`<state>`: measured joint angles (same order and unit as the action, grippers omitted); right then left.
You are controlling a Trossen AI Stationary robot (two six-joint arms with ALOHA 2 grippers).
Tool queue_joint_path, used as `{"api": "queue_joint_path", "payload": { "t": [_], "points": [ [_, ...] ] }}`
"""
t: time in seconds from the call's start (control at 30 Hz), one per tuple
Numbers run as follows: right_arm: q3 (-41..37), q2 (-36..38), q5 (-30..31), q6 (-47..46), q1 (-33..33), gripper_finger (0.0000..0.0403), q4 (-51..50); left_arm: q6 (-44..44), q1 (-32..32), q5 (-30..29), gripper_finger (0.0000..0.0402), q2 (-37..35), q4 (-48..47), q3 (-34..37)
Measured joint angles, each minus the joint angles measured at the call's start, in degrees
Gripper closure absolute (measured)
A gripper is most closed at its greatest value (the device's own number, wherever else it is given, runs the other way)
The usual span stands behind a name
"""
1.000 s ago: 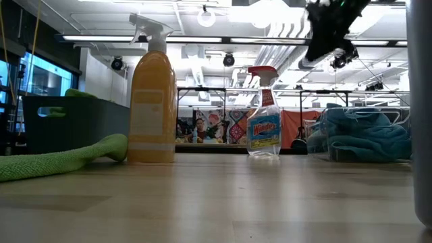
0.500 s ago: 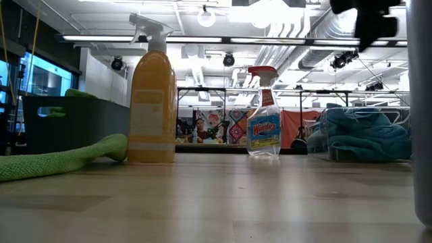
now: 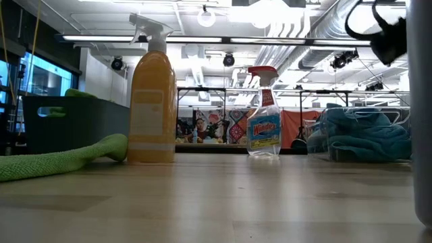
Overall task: Sort microfiber towel by color & place in baskets
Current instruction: Put the blue microfiber towel into the transparent bin
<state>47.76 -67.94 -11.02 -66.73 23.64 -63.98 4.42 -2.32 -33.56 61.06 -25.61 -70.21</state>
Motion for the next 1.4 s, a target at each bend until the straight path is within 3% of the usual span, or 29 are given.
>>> {"api": "queue_joint_path", "payload": {
  "t": [0.43, 0.97, 1.23, 1.33, 1.4],
  "points": [
    [-5.43, -2.27, 1.81, -21.33, 6.76, 0.0210, 12.89, -0.02, -0.01, -0.02, 0.0257, 0.00, -0.02, -0.01],
    [-5.43, -20.03, 3.52, -21.76, 6.86, 0.0210, 19.18, -0.03, -0.01, -0.06, 0.0257, 0.00, 0.00, -0.01],
    [-5.01, -23.74, 3.73, -20.18, 6.86, 0.0210, 19.16, -0.05, -0.01, -0.07, 0.0257, 0.00, 0.00, -0.01],
    [-5.01, -23.78, 3.92, -19.84, 6.84, 0.0230, 18.93, -0.08, -0.01, -0.09, 0.0257, 0.00, -0.02, -0.01],
    [-5.01, -23.79, 3.88, -19.33, 6.84, 0.0267, 18.96, -0.27, -0.01, -0.09, 0.0257, 0.00, -0.06, -0.01]
  ]
}}
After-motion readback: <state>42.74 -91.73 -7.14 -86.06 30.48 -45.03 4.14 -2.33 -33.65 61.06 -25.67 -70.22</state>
